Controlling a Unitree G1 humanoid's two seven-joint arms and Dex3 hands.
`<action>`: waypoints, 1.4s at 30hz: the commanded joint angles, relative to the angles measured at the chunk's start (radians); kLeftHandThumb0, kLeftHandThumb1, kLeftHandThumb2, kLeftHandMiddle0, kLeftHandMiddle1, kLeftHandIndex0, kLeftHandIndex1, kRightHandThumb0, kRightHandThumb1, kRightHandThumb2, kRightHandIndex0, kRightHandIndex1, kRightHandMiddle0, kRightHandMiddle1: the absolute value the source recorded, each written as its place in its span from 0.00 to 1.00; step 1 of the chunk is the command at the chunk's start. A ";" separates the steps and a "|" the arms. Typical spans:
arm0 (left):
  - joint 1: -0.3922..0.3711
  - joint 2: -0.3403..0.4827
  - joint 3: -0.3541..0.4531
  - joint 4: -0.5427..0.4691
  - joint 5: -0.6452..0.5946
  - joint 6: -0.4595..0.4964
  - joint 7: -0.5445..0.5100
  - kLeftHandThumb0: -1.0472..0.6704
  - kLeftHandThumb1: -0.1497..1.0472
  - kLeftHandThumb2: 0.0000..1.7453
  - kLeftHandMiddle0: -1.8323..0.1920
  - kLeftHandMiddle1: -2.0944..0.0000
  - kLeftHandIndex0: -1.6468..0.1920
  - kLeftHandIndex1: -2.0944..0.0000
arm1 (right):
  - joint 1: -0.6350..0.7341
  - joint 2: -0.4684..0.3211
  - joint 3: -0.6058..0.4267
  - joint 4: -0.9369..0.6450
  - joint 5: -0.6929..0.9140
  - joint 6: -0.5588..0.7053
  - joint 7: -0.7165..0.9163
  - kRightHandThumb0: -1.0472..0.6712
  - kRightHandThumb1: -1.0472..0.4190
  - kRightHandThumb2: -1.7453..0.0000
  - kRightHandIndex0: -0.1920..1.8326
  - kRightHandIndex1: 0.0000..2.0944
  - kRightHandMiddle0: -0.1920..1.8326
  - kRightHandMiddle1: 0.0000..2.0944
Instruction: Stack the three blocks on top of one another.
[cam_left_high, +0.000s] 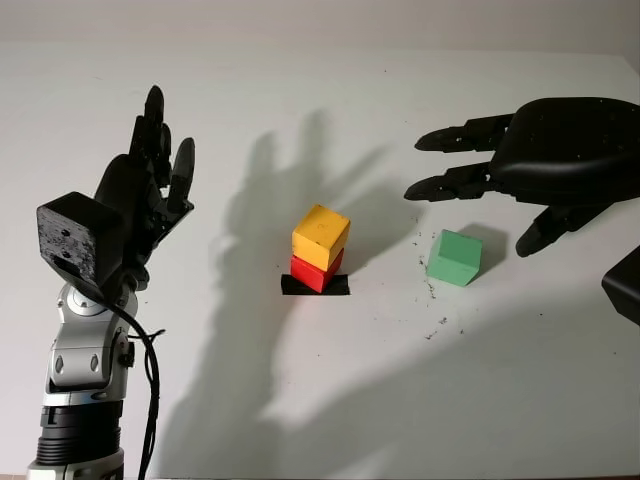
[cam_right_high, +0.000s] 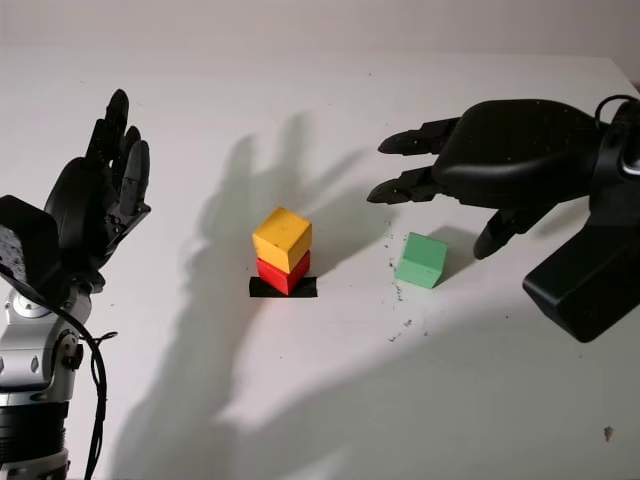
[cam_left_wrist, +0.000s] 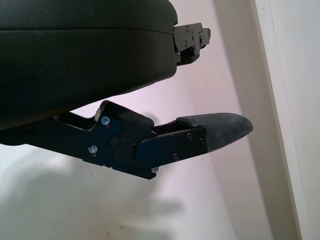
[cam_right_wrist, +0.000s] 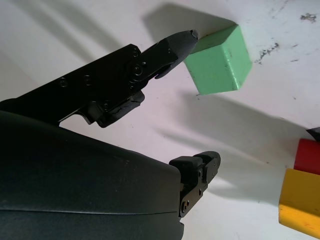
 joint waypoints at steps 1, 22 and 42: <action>-0.004 0.014 -0.009 0.006 0.009 -0.020 -0.002 0.19 1.00 0.35 0.98 0.97 0.98 0.97 | 0.033 0.001 -0.003 0.010 -0.002 -0.001 -0.026 0.33 0.18 0.97 0.17 0.03 0.28 0.04; 0.005 0.041 -0.025 -0.034 0.007 0.034 -0.013 0.18 1.00 0.35 0.98 0.97 0.97 0.97 | 0.099 0.049 0.065 0.102 -0.160 -0.025 -0.188 0.33 0.14 0.96 0.14 0.02 0.30 0.03; 0.006 0.031 -0.027 -0.043 0.000 0.055 -0.013 0.20 1.00 0.35 0.94 0.97 0.94 0.96 | -0.004 0.046 0.124 0.267 -0.489 -0.114 -0.656 0.43 0.06 0.95 0.23 0.05 0.40 0.07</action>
